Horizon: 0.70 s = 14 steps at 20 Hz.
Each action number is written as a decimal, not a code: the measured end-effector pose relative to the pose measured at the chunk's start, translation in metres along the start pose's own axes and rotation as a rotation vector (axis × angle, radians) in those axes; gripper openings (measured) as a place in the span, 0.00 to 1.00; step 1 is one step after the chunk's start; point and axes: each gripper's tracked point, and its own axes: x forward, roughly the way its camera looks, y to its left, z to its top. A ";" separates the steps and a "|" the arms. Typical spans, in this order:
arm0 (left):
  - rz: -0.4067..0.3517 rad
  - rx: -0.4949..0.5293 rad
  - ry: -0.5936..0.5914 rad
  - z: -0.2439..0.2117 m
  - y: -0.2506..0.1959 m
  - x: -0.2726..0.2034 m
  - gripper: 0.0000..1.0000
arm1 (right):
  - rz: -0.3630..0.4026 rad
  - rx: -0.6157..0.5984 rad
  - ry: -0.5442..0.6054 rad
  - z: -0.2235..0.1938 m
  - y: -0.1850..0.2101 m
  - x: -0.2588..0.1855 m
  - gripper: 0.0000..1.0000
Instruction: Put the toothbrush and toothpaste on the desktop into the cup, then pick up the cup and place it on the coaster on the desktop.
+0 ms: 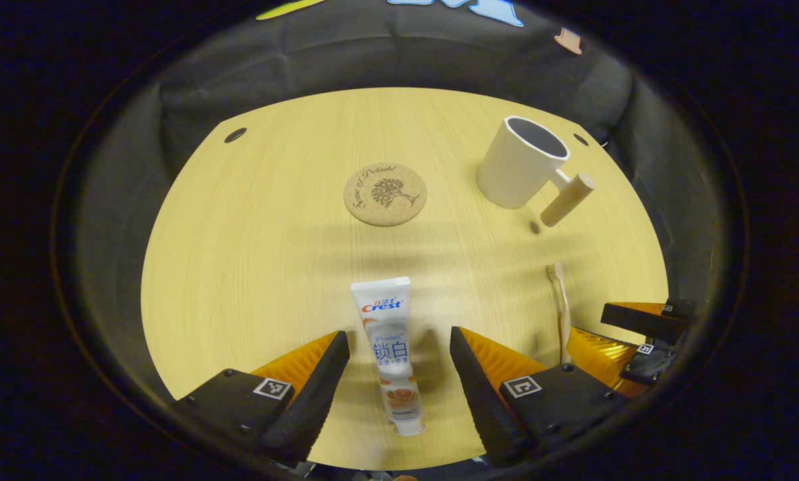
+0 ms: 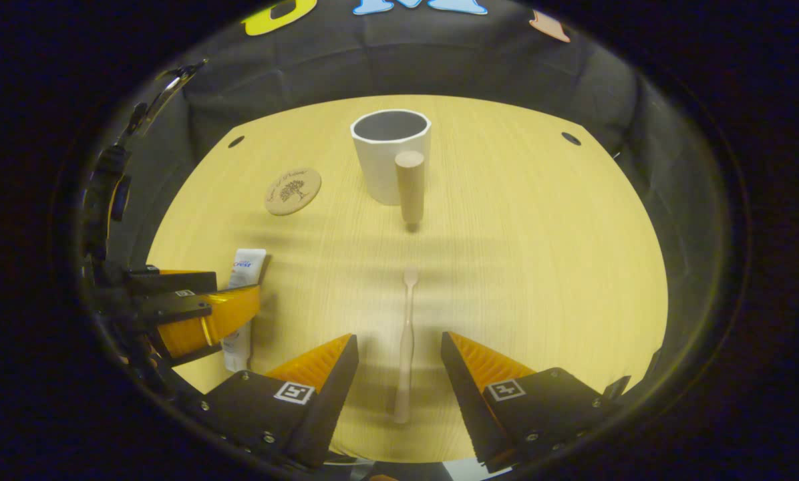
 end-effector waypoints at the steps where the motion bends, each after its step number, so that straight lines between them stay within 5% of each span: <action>1: 0.001 0.004 0.010 -0.001 0.001 0.002 0.99 | -0.003 -0.001 0.026 -0.003 0.000 0.003 0.79; 10: -0.020 -0.002 0.105 -0.019 -0.001 0.017 0.99 | -0.019 -0.044 0.211 -0.028 0.003 0.024 0.78; 11: -0.020 -0.005 0.112 -0.021 -0.001 0.019 0.99 | -0.013 -0.044 0.225 -0.031 0.004 0.024 0.69; 14: 0.004 0.017 0.117 -0.023 0.004 0.021 0.93 | -0.037 -0.050 0.232 -0.031 0.000 0.028 0.60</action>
